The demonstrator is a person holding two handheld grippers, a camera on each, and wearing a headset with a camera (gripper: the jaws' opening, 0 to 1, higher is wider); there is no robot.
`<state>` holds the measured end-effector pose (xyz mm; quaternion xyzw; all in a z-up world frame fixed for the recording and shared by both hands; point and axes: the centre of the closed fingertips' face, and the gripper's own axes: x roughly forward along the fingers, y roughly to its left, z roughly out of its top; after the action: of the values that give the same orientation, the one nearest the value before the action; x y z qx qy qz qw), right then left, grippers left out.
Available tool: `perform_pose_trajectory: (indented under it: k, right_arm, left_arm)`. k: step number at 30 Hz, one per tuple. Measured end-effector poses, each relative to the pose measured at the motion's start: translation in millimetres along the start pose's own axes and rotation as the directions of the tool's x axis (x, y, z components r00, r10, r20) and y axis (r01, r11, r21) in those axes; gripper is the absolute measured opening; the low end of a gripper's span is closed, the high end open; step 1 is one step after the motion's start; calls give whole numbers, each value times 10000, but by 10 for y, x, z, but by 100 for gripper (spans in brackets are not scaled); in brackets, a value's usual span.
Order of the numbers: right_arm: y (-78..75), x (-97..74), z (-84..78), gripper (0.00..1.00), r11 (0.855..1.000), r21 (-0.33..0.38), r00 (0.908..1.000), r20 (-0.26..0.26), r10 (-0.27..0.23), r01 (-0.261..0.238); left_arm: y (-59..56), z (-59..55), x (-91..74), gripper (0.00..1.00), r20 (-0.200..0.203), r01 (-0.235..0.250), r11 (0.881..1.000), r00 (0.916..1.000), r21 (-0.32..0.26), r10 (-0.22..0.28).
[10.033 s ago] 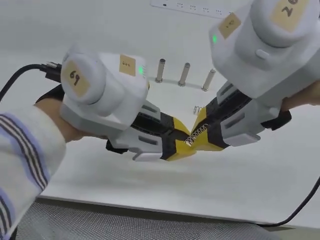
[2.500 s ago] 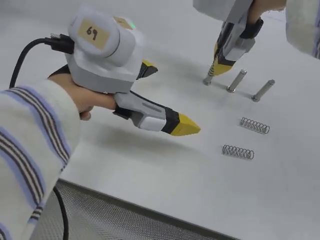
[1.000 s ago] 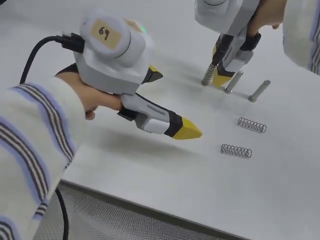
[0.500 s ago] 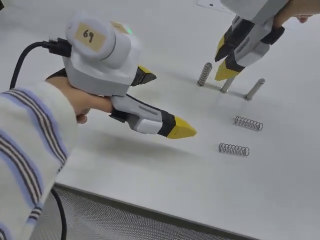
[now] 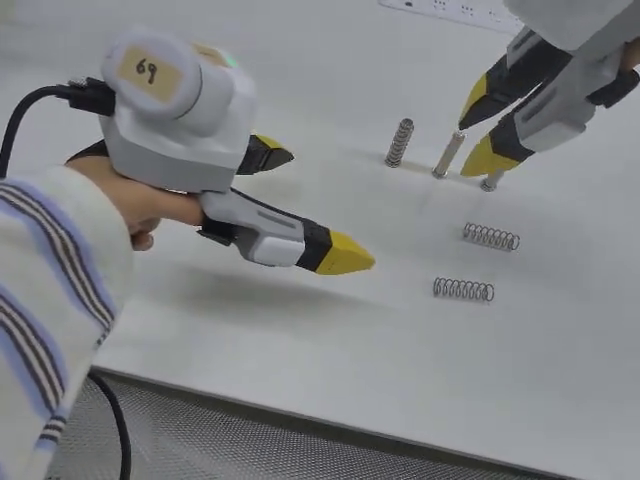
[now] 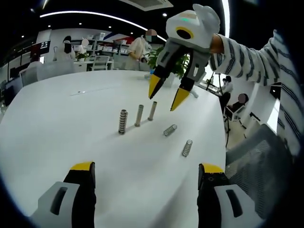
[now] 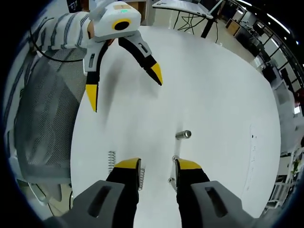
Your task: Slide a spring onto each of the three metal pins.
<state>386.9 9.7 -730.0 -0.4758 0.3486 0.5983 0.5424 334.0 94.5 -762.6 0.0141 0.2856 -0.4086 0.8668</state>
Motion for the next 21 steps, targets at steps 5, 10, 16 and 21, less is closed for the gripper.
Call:
perform_pose_trajectory:
  k: [5, 10, 16, 21]
  right_arm:
    - [66, -56, -35, 33, 9988, 452, 9992, 357, -182, 166]
    - [96, -101, -55, 38, 9922, 1177, 9949, 873, -506, 401]
    - [236, -79, -106, 42, 9827, 1842, 9877, 1485, -484, 205]
    - [303, -79, -185, 47, 9736, 2257, 9829, 1693, -723, 328]
  left_arm:
    - [-10, -17, -20, 86, -56, 5, 10000, 10000, -5, -5]
    - [-29, -24, -47, 86, -57, 33, 10000, 10000, -16, -33]
    - [-55, -62, -72, 86, -217, 115, 9999, 9997, -48, -116]
    - [-51, -82, -97, 84, -277, 118, 9999, 9995, -53, -120]
